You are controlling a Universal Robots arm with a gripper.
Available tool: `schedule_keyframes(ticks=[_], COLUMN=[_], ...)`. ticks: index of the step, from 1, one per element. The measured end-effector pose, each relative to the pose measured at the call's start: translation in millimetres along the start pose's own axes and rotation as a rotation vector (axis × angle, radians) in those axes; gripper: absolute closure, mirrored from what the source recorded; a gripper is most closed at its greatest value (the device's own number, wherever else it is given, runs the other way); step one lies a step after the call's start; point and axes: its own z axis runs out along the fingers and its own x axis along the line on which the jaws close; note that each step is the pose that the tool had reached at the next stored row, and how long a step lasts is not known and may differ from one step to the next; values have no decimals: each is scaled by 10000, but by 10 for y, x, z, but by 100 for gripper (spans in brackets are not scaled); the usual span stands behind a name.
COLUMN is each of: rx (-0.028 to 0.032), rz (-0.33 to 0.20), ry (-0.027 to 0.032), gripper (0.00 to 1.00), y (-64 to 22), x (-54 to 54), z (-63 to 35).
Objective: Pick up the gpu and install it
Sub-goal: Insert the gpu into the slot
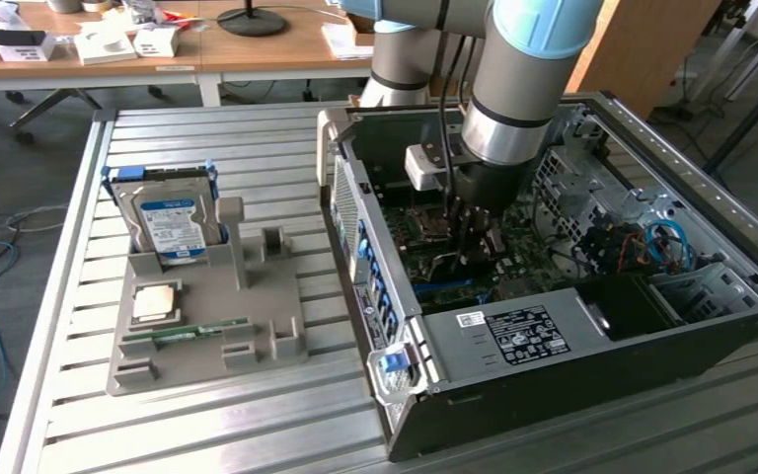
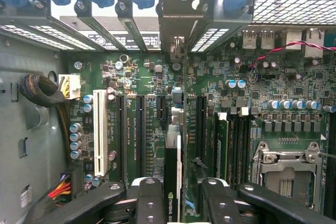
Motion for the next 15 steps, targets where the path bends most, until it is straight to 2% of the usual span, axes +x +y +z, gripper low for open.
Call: schedule_keyframes(ticks=[5,15], rx=[0,0], rz=[0,0], ry=[0,-1], gripper=[66,66], y=[0,-3], x=[-1,-3], z=[-21,-269])
